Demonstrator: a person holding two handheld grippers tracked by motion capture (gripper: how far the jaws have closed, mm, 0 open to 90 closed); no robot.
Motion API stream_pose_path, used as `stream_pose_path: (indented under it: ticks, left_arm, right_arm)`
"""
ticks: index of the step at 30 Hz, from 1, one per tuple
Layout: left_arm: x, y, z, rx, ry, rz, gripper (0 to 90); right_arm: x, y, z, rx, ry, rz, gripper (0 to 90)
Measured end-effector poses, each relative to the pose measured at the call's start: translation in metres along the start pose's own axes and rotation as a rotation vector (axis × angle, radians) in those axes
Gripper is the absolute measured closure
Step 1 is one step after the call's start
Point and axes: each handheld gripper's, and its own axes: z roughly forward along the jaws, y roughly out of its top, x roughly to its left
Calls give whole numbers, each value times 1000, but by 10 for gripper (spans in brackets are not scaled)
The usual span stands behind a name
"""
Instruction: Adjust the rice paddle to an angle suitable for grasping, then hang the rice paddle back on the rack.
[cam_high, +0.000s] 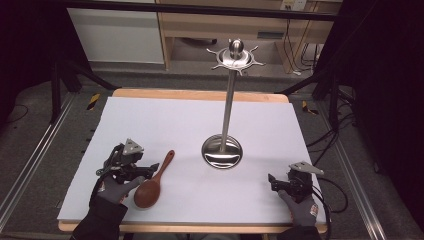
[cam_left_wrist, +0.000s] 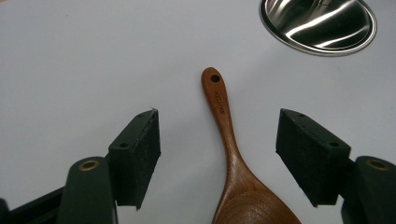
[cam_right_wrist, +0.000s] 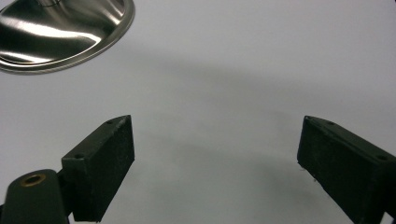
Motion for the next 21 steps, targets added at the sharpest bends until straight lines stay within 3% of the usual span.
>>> stream_pose_path:
  ticks: [7, 10, 21]
  left_arm:
    - [-1, 6, 6, 52, -11, 22, 332]
    - [-2, 5, 12, 74, -17, 14, 354]
    - [-5, 6, 22, 131, 2, 22, 390]
  right_arm:
    - [0, 0, 0, 2, 1, 4, 114]
    - [0, 0, 0, 1, -2, -1, 114]
    - [0, 0, -1, -1, -2, -8, 114]
